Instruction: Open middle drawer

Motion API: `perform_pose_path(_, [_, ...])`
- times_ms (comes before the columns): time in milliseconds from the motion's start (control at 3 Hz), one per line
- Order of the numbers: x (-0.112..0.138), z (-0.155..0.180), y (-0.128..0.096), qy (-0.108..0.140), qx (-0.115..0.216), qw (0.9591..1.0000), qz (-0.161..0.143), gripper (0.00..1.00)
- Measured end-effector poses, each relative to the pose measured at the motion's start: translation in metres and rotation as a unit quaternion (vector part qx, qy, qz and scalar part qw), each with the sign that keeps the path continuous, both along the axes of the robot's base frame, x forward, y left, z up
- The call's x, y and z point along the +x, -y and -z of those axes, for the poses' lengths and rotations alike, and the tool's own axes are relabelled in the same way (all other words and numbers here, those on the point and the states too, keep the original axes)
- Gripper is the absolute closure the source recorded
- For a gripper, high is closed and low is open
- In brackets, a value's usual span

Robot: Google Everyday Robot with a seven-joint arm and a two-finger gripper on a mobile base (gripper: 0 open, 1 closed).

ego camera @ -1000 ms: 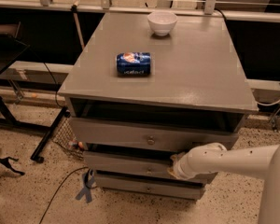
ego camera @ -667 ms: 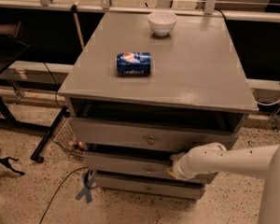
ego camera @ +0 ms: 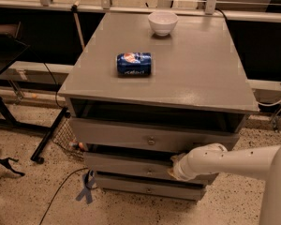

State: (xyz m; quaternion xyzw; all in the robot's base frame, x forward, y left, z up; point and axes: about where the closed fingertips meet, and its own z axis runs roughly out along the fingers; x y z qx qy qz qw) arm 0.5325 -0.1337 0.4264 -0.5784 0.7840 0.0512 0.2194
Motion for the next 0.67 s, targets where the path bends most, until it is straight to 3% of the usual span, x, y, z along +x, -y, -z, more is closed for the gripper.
perform_pose_path(333, [0.0000, 0.0000, 0.0000, 0.000, 0.000, 1.0000, 0.000, 1.00])
perform_pose_path(667, [-0.0001, 0.0000, 0.0000, 0.000, 0.000, 1.0000, 0.000, 0.85])
